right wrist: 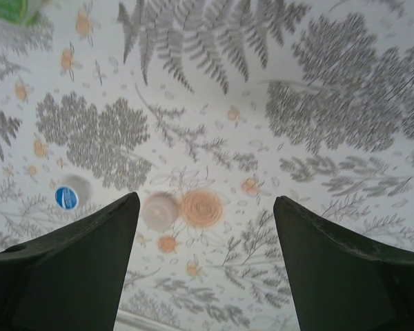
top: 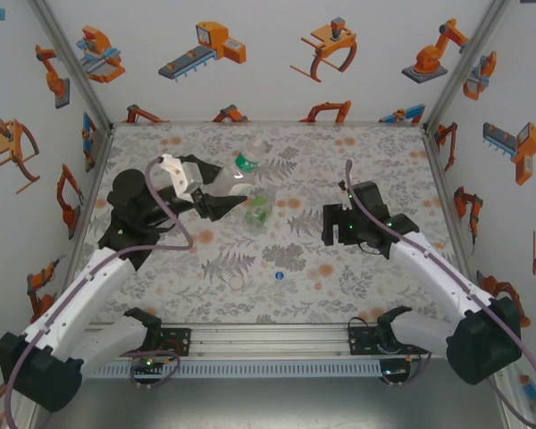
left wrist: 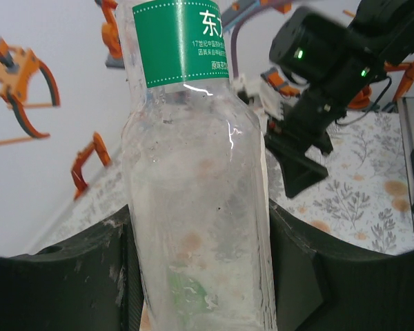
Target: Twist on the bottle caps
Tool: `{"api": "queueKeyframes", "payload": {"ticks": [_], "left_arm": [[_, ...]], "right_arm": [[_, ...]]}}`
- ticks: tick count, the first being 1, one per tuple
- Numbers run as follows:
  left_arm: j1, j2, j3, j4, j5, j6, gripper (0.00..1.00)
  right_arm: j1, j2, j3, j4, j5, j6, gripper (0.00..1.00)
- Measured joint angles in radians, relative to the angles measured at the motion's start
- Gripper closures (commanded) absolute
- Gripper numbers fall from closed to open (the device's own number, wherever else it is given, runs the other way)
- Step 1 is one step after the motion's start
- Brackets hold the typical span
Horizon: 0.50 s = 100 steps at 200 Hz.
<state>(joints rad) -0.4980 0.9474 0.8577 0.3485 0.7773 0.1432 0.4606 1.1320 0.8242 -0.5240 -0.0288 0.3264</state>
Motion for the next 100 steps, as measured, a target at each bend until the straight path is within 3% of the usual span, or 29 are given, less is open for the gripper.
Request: {"api": "queueKeyframes", "payload": {"ticks": [47,100], "left_arm": [[-0.006,-0.071,0.003,-0.042,-0.002,0.042,0.99],[-0.006,-0.067,0.006,-0.112,0.001,0.072,0.97]], "right_arm": [[0.115,0.006,0.007,-0.143,0.053,0.099,0.34],[0.204,0.057,-0.013,-0.183,0.113,0.224,0.43]]}}
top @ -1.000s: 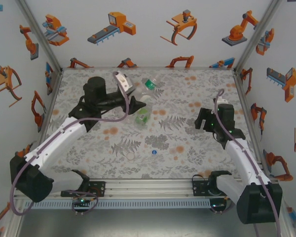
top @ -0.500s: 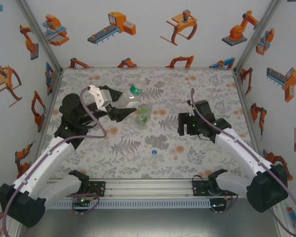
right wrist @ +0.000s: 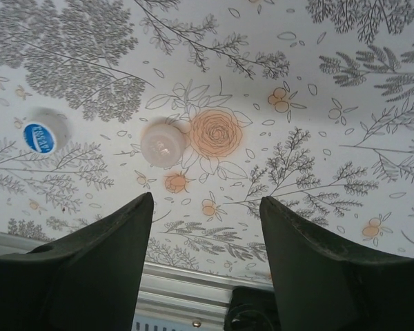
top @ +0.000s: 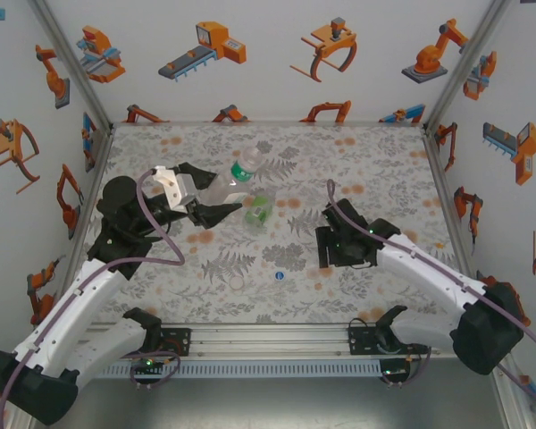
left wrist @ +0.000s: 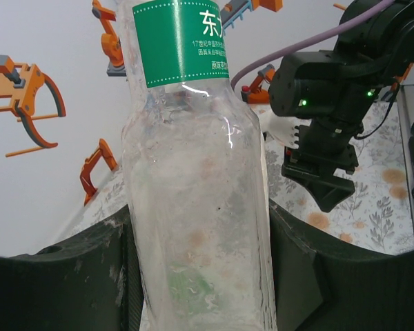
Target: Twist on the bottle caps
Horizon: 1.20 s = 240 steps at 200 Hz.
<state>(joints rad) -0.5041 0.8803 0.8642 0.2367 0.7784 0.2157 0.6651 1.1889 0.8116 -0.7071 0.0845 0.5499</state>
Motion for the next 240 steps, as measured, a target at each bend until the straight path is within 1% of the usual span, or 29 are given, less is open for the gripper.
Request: {"api": "queueKeyframes", "payload": {"ticks": [27,66,95,111,129,192,240], "left_arm": [[0.0,0.003,0.004,-0.019,0.0,0.003,0.97],[0.0,0.012,0.007,-0.027,0.0,0.003,0.97],[-0.001,0.018,0.009,-0.032,0.0,0.004,0.97],[-0.002,0.021,0.012,-0.036,0.0,0.004,0.97],[-0.006,0.025,0.016,-0.04,0.0,0.005,0.97],[-0.006,0.036,0.019,-0.052,0.0,0.011,0.97],[-0.006,0.044,0.02,-0.064,0.0,0.016,0.97]], "right_arm": [[0.05,0.091,0.0,0.007,0.026,0.071,0.5],[0.118,0.179,0.001,0.056,0.054,0.161,0.54],[0.13,0.238,0.006,0.093,0.068,0.195,0.54],[0.136,0.27,0.016,0.106,0.07,0.205,0.51],[0.142,0.291,0.026,0.124,0.071,0.213,0.51],[0.143,0.332,0.038,0.158,0.071,0.221,0.48],[0.143,0.333,0.038,0.154,0.089,0.221,0.48]]}}
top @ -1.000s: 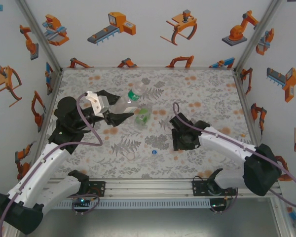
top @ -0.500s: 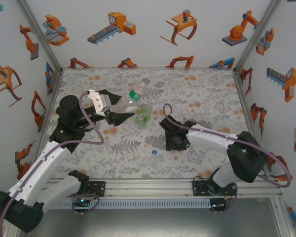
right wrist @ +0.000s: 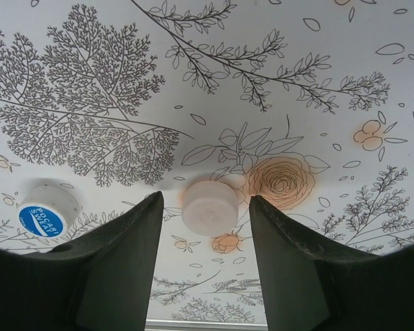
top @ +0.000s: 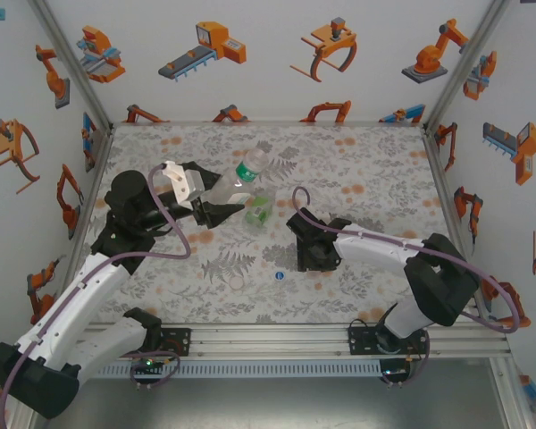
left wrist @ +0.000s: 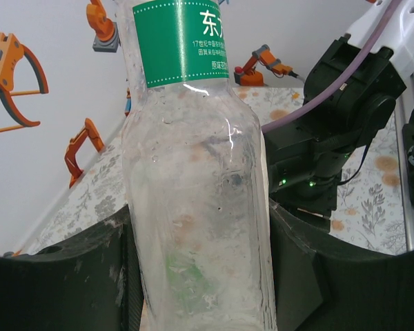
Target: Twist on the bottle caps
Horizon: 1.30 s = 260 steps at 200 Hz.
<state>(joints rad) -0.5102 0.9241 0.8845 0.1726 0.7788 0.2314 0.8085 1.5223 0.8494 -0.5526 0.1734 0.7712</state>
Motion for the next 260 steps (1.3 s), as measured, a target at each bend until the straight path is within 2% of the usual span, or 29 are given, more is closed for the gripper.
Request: {"api": "queueKeyframes", "payload": {"ticks": [135,260], "left_arm": [[0.0,0.008,0.006,-0.016,0.0,0.01,0.97],[-0.001,0.016,0.006,-0.017,0.0,0.01,0.98]], "right_arm": [[0.003,0.01,-0.011,0.008,-0.027,0.023,0.5],[0.006,0.023,-0.011,0.008,-0.026,0.026,0.57]]}}
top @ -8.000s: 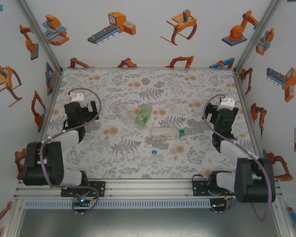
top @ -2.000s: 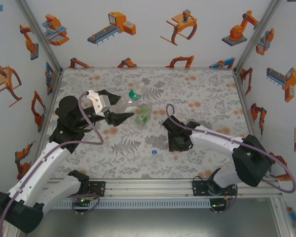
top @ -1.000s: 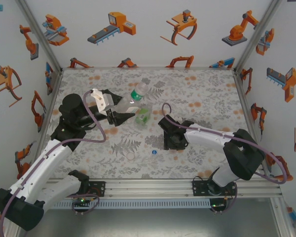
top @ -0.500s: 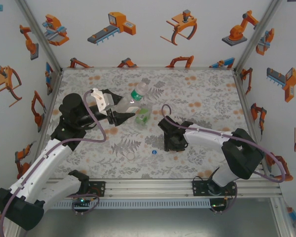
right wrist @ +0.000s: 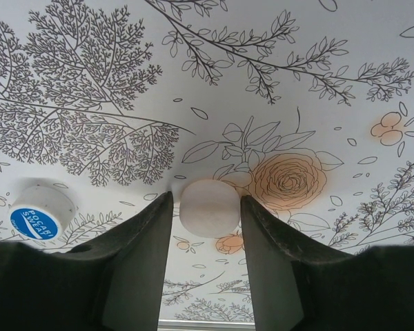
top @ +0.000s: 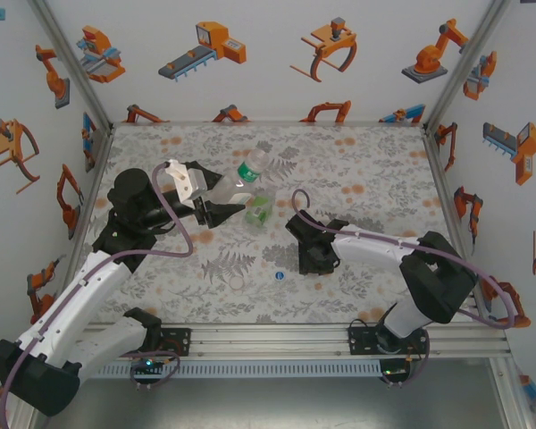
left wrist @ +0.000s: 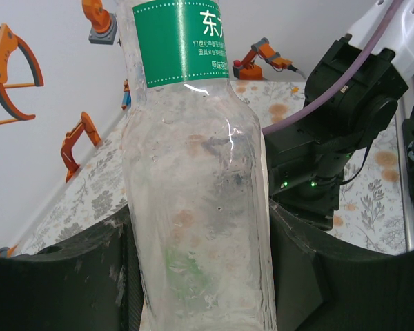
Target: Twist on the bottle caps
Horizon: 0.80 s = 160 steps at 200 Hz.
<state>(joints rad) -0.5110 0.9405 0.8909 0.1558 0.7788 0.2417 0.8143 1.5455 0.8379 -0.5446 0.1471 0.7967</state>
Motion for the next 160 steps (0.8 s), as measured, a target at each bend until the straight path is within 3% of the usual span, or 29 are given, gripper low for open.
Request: {"api": "queueKeyframes", "payload": {"ticks": [160], "left_arm": [[-0.002,0.017,0.007,-0.007,0.0,0.0,0.98]], "right_arm": [[0.001,-0.002,-0.001,0.0,-0.004,0.0,0.56]]}}
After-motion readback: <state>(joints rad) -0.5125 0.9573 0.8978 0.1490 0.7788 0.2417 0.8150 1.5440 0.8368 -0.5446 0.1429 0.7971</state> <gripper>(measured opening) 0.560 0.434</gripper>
